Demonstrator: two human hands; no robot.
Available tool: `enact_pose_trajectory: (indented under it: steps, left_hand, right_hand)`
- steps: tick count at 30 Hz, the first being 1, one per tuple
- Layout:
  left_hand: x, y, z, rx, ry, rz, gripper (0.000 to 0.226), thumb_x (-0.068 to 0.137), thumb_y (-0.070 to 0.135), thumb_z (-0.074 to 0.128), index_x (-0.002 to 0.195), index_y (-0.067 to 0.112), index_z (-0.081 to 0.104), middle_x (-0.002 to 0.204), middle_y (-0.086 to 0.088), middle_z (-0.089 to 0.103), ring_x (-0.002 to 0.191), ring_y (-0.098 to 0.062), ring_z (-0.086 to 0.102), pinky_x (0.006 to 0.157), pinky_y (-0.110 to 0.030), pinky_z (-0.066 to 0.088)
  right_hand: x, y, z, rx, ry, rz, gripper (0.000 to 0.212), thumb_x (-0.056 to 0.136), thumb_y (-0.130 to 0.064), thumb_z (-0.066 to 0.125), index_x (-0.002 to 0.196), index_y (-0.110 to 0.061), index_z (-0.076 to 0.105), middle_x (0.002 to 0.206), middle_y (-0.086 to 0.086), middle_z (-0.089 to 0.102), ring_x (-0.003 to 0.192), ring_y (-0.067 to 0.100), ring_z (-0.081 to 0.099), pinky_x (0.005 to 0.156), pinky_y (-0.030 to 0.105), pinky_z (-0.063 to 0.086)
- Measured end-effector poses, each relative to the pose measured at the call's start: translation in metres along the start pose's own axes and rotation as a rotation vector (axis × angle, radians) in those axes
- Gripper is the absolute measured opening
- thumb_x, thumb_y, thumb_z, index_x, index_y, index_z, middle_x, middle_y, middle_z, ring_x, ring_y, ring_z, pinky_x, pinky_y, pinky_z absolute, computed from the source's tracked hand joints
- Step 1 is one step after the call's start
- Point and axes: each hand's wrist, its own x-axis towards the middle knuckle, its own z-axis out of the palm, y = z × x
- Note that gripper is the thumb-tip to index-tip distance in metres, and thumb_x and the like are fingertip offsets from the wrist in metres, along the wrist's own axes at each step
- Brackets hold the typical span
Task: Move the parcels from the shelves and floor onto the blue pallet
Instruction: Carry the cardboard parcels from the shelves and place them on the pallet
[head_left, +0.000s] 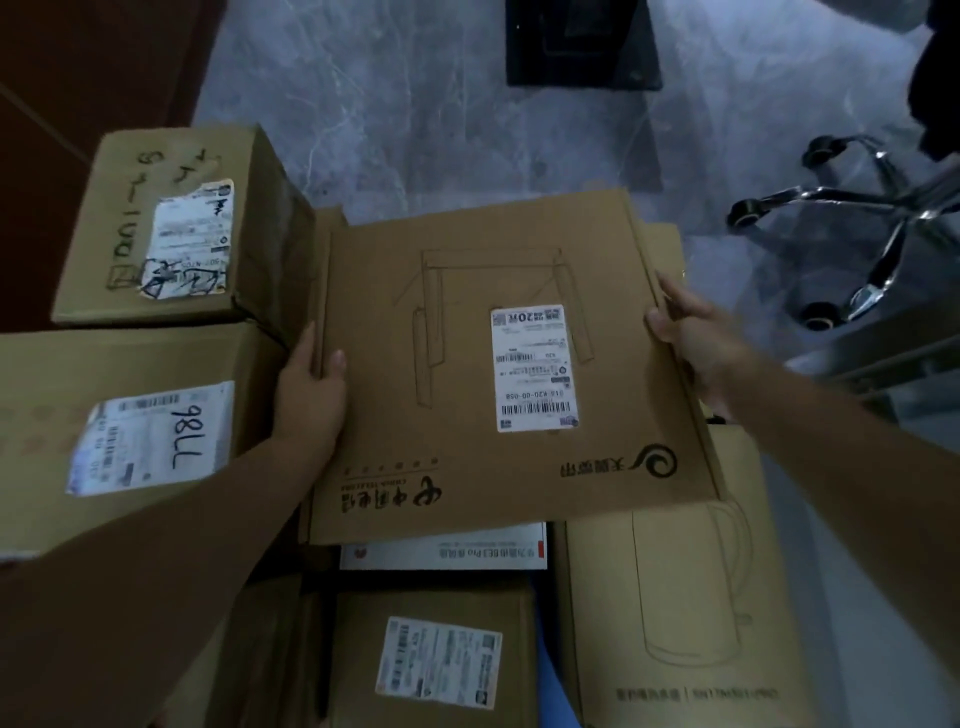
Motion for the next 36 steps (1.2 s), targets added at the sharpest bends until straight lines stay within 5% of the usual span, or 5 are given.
enact_pose_trajectory:
  steps: [15, 24, 28, 30, 36]
  left_hand:
    - [-0.039, 0.004, 0.022, 0.564, 0.159, 0.02, 0.054, 0.106, 0.028, 0.031, 0.155, 0.01, 0.017, 0.155, -0.017, 0.025, 0.138, -0.035, 0.034, 0.112, -0.049, 0.032]
    - [-0.155, 0.032, 0.031, 0.44, -0.318, 0.114, 0.056, 0.104, 0.038, 0.039, 0.155, 0.022, 0.023, 0.164, 0.003, 0.014, 0.15, -0.014, 0.009, 0.123, -0.037, 0.012]
    - [-0.175, 0.109, -0.005, 0.26, -0.346, 0.152, 0.032, 0.104, 0.009, 0.04, 0.129, -0.009, 0.049, 0.116, -0.013, 0.063, 0.096, -0.007, 0.061, 0.083, 0.002, 0.037]
    - [-0.176, 0.164, -0.025, 0.203, -0.319, 0.191, 0.029, 0.101, 0.012, 0.045, 0.126, -0.001, 0.05, 0.097, 0.008, 0.061, 0.091, -0.01, 0.059, 0.088, -0.013, 0.048]
    - [-0.242, 0.339, -0.116, 0.378, -0.246, 0.525, 0.053, 0.102, 0.029, 0.049, 0.149, 0.009, 0.035, 0.154, -0.008, 0.036, 0.139, -0.024, 0.036, 0.115, -0.037, 0.03]
  right_hand:
    - [-0.027, 0.024, 0.024, -0.285, 0.113, -0.228, 0.049, 0.104, -0.017, 0.035, 0.151, -0.027, 0.03, 0.146, 0.0, 0.045, 0.128, 0.014, 0.044, 0.103, 0.026, 0.032]
    - [-0.13, 0.012, 0.017, -0.754, 0.115, -0.412, 0.053, 0.091, -0.004, 0.053, 0.143, -0.006, 0.041, 0.147, 0.009, 0.039, 0.133, 0.028, 0.039, 0.111, 0.035, 0.031]
    - [-0.165, -0.058, -0.004, -0.68, 0.04, -0.398, 0.052, 0.091, -0.004, 0.059, 0.141, -0.009, 0.045, 0.148, 0.01, 0.04, 0.138, 0.03, 0.034, 0.104, 0.021, 0.027]
    - [-0.185, -0.112, -0.018, -0.596, 0.036, -0.374, 0.057, 0.093, -0.009, 0.061, 0.146, -0.014, 0.039, 0.152, 0.007, 0.036, 0.138, 0.018, 0.034, 0.103, 0.011, 0.023]
    - [-0.284, -0.309, -0.043, -0.691, -0.012, -0.614, 0.063, 0.096, -0.021, 0.059, 0.151, -0.012, 0.031, 0.16, 0.005, 0.02, 0.15, 0.018, 0.01, 0.12, 0.028, 0.012]
